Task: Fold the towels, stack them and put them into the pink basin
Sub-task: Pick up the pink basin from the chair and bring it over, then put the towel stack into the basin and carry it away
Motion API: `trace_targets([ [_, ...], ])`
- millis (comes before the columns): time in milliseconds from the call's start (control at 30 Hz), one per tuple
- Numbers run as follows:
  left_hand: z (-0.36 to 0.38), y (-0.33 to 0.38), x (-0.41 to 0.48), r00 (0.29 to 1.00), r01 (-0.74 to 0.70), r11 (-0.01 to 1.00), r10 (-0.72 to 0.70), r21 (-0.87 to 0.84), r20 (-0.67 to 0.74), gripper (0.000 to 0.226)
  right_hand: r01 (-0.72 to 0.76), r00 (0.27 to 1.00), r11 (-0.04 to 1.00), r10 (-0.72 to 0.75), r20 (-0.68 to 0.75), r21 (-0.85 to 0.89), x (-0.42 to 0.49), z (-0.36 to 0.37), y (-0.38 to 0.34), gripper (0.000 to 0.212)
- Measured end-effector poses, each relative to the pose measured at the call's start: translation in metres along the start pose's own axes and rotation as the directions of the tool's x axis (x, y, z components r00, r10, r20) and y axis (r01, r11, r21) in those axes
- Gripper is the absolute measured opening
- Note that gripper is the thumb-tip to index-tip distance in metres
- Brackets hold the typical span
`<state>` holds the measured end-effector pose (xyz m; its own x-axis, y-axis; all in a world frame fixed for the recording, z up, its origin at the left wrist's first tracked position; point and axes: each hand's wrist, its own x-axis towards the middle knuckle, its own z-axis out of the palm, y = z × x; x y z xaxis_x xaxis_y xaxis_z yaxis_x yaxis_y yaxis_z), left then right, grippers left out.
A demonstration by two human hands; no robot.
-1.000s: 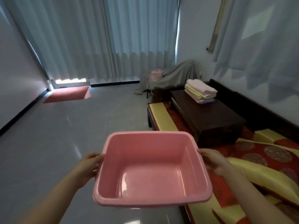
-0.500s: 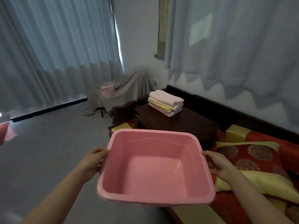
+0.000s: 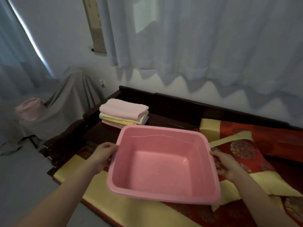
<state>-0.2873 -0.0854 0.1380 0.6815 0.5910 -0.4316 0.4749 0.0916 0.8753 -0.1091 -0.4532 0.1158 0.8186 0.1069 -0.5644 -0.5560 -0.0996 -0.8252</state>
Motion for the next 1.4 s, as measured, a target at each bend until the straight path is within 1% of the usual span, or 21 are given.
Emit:
trace_targets([
  [200, 0.020, 0.037, 0.136, 0.987, -0.011, 0.998, 0.000, 0.068, 0.162, 0.009, -0.068, 0.988, 0.997, 0.072, -0.140, 0.036, 0.058, 0.030, -0.017, 0.024],
  [267, 0.029, 0.050, 0.179, 0.969, 0.001, 0.995, -0.025, 0.098, 0.246, 0.012, -0.102, 0.970, 0.992, 0.115, -0.214, 0.071, 0.075, 0.039, -0.017, 0.022],
  [333, 0.035, 0.057, 0.213, 0.951, 0.018, 0.991, -0.058, 0.132, 0.302, 0.009, -0.108, 0.955, 0.989, 0.131, -0.267, 0.098, 0.088, 0.049, -0.020, 0.015],
  [400, 0.040, 0.063, 0.237, 0.944, 0.028, 0.987, -0.079, 0.161, 0.320, 0.013, -0.103, 0.939, 0.991, 0.124, -0.320, 0.082, 0.096, 0.059, -0.023, 0.008],
  [533, 0.052, 0.069, 0.282, 0.917, 0.055, 0.983, -0.119, 0.176, 0.380, 0.010, -0.082, 0.911, 0.994, 0.102, -0.399, 0.068, 0.113, 0.071, -0.029, 0.013],
  [600, 0.054, 0.069, 0.293, 0.900, 0.075, 0.983, -0.138, 0.166, 0.414, 0.009, -0.079, 0.906, 0.996, 0.093, -0.412, 0.051, 0.116, 0.074, -0.029, 0.013],
  [700, 0.054, 0.072, 0.299, 0.877, 0.077, 0.983, -0.147, 0.169, 0.458, 0.010, -0.083, 0.898, 0.997, 0.071, -0.435, -0.009, 0.117, 0.073, -0.027, 0.014],
  [767, 0.050, 0.073, 0.299, 0.868, 0.071, 0.982, -0.147, 0.174, 0.475, 0.014, -0.100, 0.905, 0.989, 0.045, -0.424, -0.110, 0.117, 0.071, -0.028, 0.017],
  [833, 0.045, 0.077, 0.301, 0.854, 0.029, 0.976, -0.137, 0.218, 0.502, 0.020, -0.142, 0.921, 0.966, 0.049, -0.387, -0.216, 0.113, 0.073, -0.032, 0.020],
  [900, 0.039, 0.085, 0.304, 0.856, -0.056, 0.939, -0.129, 0.339, 0.500, 0.022, -0.141, 0.930, 0.953, 0.036, -0.365, -0.267, 0.105, 0.075, -0.040, 0.022],
  [933, 0.032, 0.091, 0.307, 0.862, -0.094, 0.918, -0.119, 0.386, 0.493, 0.019, -0.117, 0.926, 0.953, 0.003, -0.378, -0.280, 0.105, 0.077, -0.045, 0.024],
  [967, 0.024, 0.097, 0.311, 0.868, -0.118, 0.911, -0.099, 0.396, 0.486, 0.016, -0.080, 0.914, 0.952, -0.049, -0.404, -0.297, 0.107, 0.079, -0.051, 0.024],
  [1033, 0.007, 0.110, 0.322, 0.879, -0.136, 0.932, -0.044, 0.337, 0.474, 0.013, 0.023, 0.875, 0.945, -0.178, -0.451, -0.327, 0.107, 0.092, -0.071, 0.017],
  [1100, -0.018, 0.125, 0.338, 0.893, -0.134, 0.956, 0.003, 0.261, 0.450, 0.015, 0.141, 0.837, 0.926, -0.300, -0.458, -0.349, 0.111, 0.120, -0.097, 0.012],
  [1133, -0.031, 0.133, 0.348, 0.901, -0.141, 0.961, 0.025, 0.238, 0.433, 0.016, 0.194, 0.829, 0.920, -0.340, -0.445, -0.342, 0.116, 0.141, -0.111, 0.011],
  [1200, -0.053, 0.148, 0.371, 0.918, -0.158, 0.970, 0.076, 0.184, 0.388, 0.016, 0.295, 0.840, 0.910, -0.393, -0.375, -0.291, 0.124, 0.191, -0.139, 0.010],
  [1267, -0.074, 0.158, 0.402, 0.940, -0.162, 0.980, 0.116, 0.120, 0.321, 0.016, 0.366, 0.868, 0.908, -0.412, -0.277, -0.203, 0.141, 0.256, -0.163, 0.013],
  [1333, -0.090, 0.161, 0.437, 0.958, -0.202, 0.974, 0.175, 0.100, 0.228, 0.019, 0.356, 0.913, 0.926, -0.373, -0.167, -0.125, 0.162, 0.323, -0.176, 0.019],
  [1367, -0.096, 0.159, 0.454, 0.961, -0.246, 0.959, 0.223, 0.142, 0.163, 0.024, 0.324, 0.932, 0.937, -0.340, -0.127, -0.129, 0.174, 0.354, -0.177, 0.024],
  [1400, -0.104, 0.158, 0.474, 0.954, -0.296, 0.926, 0.273, 0.233, 0.126, 0.033, 0.287, 0.944, 0.946, -0.306, -0.122, -0.149, 0.192, 0.386, -0.177, 0.029],
])
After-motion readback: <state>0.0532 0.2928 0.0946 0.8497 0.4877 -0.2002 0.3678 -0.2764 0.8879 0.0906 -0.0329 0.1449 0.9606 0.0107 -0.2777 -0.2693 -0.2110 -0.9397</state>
